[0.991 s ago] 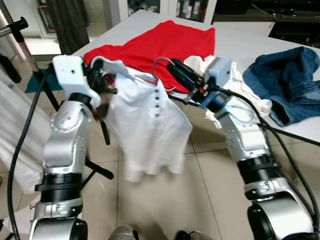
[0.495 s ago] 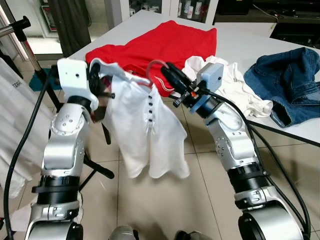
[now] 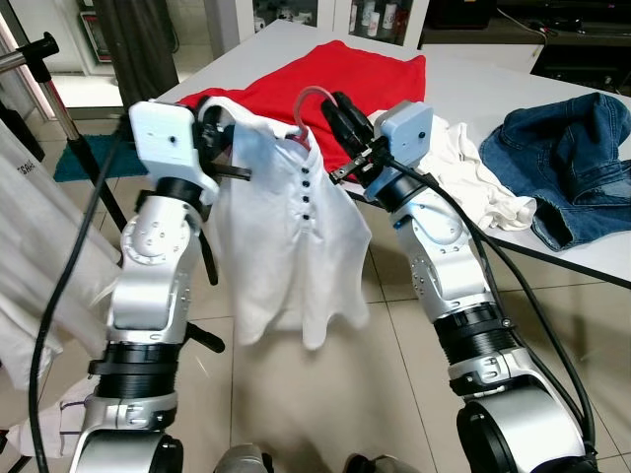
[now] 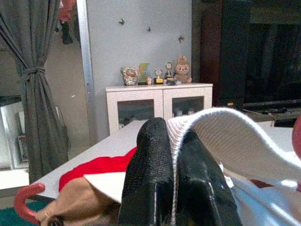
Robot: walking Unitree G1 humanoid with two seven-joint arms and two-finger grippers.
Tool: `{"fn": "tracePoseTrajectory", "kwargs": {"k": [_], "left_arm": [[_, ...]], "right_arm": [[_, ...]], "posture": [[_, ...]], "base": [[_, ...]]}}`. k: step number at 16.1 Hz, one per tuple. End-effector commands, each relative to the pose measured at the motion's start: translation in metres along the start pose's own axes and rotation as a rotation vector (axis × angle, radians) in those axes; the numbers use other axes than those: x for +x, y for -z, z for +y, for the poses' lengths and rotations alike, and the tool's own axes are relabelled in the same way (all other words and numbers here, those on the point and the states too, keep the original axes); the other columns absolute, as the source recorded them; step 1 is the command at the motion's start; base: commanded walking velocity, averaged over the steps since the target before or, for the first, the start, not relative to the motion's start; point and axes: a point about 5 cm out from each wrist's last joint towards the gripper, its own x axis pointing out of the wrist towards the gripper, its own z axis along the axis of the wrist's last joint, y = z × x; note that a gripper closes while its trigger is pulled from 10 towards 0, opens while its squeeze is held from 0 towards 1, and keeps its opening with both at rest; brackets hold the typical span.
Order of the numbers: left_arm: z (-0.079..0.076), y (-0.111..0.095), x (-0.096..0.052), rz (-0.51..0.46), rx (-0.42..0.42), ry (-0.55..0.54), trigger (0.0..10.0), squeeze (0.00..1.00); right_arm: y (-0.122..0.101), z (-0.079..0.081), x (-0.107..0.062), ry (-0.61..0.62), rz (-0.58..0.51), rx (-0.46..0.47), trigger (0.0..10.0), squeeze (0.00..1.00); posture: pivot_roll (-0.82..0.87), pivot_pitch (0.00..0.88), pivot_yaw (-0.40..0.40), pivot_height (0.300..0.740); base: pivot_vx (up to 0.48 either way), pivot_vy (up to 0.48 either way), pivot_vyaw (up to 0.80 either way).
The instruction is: Hang hanger
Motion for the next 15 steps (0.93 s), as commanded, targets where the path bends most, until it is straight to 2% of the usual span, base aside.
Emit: {"fn": "tracePoseTrajectory", "kwargs": {"k": [1,3,4,6,8,10,15], "left_arm": [[-0.004,0.001,-0.002,0.008,-0.017,-0.008,10.0,0.00],[-0.005,0.010,-0.007,0.047,-0.064,-0.065,10.0,0.00],[-0.004,0.015,-0.010,0.061,-0.077,-0.111,10.0,0.00],[-0.006,0.015,-0.010,0.052,-0.053,-0.125,10.0,0.00],[-0.012,0.014,-0.009,0.031,-0.007,-0.105,10.0,0.00],[-0.013,0.010,-0.009,-0.004,-0.021,-0.083,10.0,0.00],[-0.010,0.006,-0.005,-0.029,0.010,-0.087,10.0,0.00]], "right_arm": [[-0.004,-0.004,0.001,0.039,-0.018,0.014,0.0,0.29],[0.002,-0.002,-0.005,0.085,0.005,0.035,0.0,0.27],[0.008,-0.003,-0.011,0.154,0.022,0.052,0.0,0.27],[0.010,-0.001,-0.013,0.173,0.021,0.058,0.0,0.27],[0.008,-0.002,-0.013,0.177,0.016,0.047,0.0,0.27],[0.005,-0.004,-0.011,0.181,0.005,0.033,0.0,0.27],[0.002,-0.001,-0.008,0.155,-0.009,-0.004,0.0,0.27]], "posture": [[0.09,0.000,-0.028,0.740],[0.09,0.000,-0.026,0.740],[0.08,0.000,-0.023,0.740],[0.08,0.000,-0.021,0.740],[0.08,0.000,-0.020,0.740],[0.08,0.000,-0.022,0.740],[0.08,0.000,-0.028,0.740]], "base": [[0.000,0.000,0.00],[0.000,0.000,0.00],[0.000,0.000,0.00],[0.000,0.000,0.00],[0.000,0.000,0.00],[0.000,0.000,0.00],[0.000,0.000,0.00]]}}
